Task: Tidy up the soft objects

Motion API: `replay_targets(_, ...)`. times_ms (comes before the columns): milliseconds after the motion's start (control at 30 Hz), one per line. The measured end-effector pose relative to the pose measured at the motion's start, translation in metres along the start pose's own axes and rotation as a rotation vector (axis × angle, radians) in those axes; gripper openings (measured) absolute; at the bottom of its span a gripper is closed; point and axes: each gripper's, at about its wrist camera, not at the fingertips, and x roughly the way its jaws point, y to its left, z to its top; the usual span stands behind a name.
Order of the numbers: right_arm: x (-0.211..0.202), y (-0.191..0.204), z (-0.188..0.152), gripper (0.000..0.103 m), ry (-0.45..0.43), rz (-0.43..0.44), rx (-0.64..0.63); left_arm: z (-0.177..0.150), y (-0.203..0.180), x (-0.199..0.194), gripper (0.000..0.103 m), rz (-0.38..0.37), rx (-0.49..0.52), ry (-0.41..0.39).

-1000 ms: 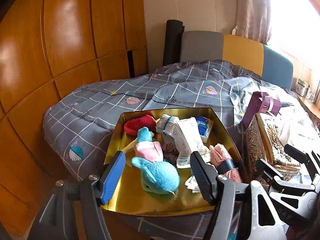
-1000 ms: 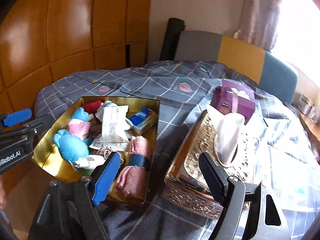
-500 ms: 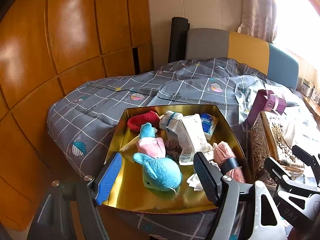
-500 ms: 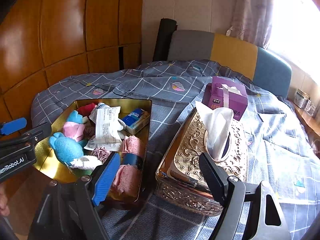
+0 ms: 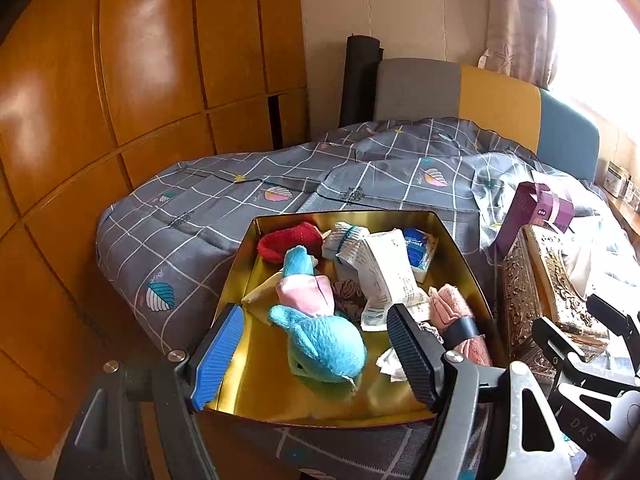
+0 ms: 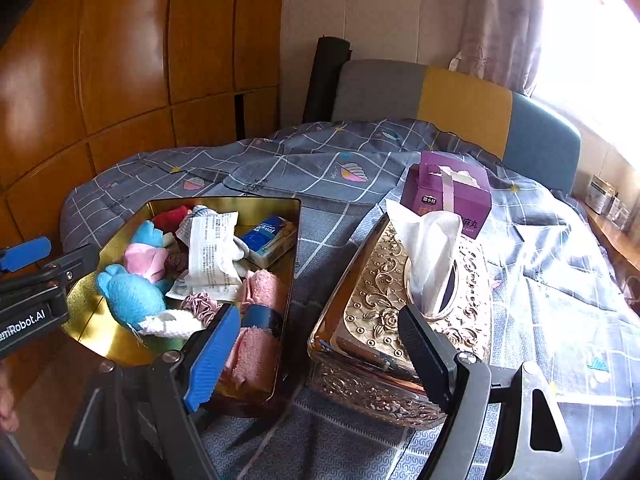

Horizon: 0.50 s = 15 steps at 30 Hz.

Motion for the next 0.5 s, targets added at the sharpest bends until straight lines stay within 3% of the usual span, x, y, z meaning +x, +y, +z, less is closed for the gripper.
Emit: replay_targets(500,-0.0011,-0.0002,-0.0002,0.082,-0.005,-0.002,-0.002,-0.0013,0.0015,0.0003,0.075,-0.006,-0.006,0.002)
